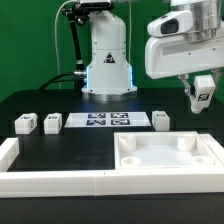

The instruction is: Assemble square table

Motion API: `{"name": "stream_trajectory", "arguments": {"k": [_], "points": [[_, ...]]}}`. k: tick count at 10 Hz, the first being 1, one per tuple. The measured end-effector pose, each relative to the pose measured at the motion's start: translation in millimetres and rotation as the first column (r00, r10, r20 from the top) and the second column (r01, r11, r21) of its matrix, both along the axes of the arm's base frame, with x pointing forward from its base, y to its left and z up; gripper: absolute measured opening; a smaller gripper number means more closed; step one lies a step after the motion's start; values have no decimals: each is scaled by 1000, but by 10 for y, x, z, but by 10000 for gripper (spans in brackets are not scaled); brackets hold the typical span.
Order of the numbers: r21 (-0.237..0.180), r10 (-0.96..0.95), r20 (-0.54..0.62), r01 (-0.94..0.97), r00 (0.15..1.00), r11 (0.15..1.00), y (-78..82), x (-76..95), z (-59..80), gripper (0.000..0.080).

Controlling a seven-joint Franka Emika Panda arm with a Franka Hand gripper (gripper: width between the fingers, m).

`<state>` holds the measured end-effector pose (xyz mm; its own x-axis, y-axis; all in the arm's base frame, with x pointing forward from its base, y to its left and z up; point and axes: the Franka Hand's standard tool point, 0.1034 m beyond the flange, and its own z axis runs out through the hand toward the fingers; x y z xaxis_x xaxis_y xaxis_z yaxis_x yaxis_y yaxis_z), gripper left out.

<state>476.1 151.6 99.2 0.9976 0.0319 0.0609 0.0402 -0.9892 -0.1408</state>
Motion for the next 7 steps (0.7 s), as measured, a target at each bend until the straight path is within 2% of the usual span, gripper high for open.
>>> {"name": "stream_trajectory", "arguments": {"k": [3, 4, 5, 6, 7], "points": [[9, -16, 201, 15, 980, 1000, -50, 250, 109, 287], [15, -25, 344, 21, 939, 1000, -42, 255, 123, 287], [12, -22, 356, 19, 934, 1000, -47, 187, 61, 287], [16, -26, 396, 22, 918, 1000, -50, 227, 88, 287], [6, -9, 392, 7, 920, 1000, -72, 231, 47, 287]]}}
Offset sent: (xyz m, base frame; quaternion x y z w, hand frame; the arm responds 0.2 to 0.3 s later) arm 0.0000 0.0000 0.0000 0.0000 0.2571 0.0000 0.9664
